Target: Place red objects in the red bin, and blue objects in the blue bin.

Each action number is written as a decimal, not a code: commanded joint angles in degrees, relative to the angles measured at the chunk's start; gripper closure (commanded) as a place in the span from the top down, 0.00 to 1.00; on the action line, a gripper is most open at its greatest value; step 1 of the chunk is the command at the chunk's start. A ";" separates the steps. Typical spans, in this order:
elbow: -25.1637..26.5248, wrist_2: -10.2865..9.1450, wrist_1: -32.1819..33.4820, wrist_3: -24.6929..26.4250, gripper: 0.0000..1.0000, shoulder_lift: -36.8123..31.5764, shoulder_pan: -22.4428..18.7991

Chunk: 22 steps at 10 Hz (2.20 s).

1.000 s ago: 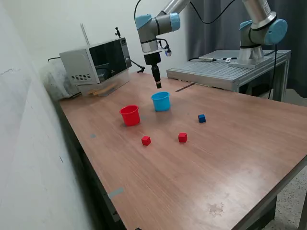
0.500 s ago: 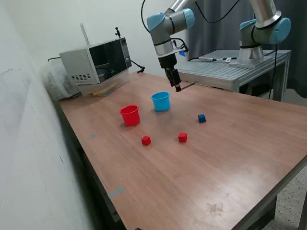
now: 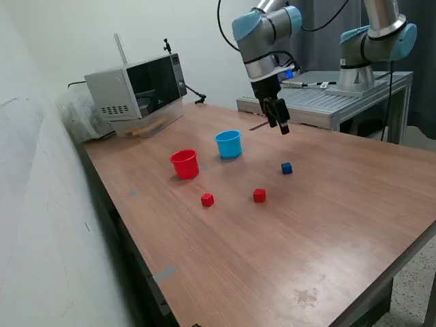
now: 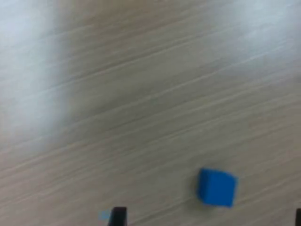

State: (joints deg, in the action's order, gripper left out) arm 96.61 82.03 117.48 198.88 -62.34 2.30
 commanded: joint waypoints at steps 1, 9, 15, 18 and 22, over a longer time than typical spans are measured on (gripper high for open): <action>-1.24 -2.66 1.43 1.68 1.00 2.29 -1.32; -3.88 -2.05 4.43 2.30 1.00 11.79 -3.00; -4.06 1.19 4.43 2.30 0.00 12.06 -2.82; -3.97 1.64 4.43 2.30 0.00 11.98 -2.21; -4.06 1.64 4.25 2.22 0.00 9.36 -2.39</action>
State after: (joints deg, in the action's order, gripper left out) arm 92.54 83.61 121.86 201.13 -51.35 -0.17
